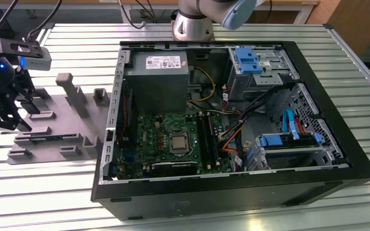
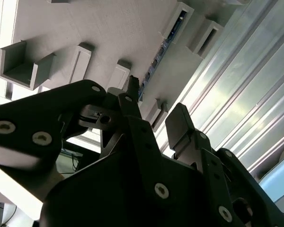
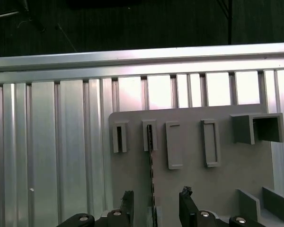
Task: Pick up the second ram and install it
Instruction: 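Pick up the second ram and move it above second insertion slot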
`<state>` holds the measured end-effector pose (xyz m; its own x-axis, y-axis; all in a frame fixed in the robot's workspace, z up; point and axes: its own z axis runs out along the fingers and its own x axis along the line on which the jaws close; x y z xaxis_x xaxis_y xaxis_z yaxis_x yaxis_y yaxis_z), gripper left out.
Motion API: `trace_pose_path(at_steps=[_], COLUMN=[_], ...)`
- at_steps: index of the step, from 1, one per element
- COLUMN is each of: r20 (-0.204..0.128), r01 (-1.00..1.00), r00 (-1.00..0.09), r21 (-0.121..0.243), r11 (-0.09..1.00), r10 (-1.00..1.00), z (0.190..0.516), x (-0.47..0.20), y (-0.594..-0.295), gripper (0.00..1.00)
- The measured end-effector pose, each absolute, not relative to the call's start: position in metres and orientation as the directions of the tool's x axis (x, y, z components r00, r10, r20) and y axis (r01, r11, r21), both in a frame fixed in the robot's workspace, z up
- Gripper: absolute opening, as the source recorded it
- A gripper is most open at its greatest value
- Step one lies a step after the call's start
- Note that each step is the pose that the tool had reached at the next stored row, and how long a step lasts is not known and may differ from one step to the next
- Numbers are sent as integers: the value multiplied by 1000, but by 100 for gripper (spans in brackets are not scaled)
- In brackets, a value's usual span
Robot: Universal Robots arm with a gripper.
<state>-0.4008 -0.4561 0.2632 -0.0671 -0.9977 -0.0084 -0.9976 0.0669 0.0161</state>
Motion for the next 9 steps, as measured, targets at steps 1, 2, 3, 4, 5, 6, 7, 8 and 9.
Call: trace_pose_path(at_steps=[1,2,3,4,5,6,7,8,9], r20=[-8,-8,-9,-9,-9,-9,-9,-9,-8], r01=[-998,-998,-998,-998,-998,-998,-998,-998,-998], r00=[-67,-67,-67,-67,-67,-67,-67,-67,-67], r21=[16,16,16,16,16,16,16,16,16], r11=[67,67,67,67,67,67,67,67,67], r10=[-998,-998,-998,-998,-998,-998,-998,-998,-998], z=[263,263,262,261,259,258,256,254,253], x=[-401,-401,-401,-401,-401,-401,-401,-401,-401], y=[-456,-456,-456,-456,-456,-456,-456,-456,-456], gripper=[50,50,50,50,50,50,50,50,50])
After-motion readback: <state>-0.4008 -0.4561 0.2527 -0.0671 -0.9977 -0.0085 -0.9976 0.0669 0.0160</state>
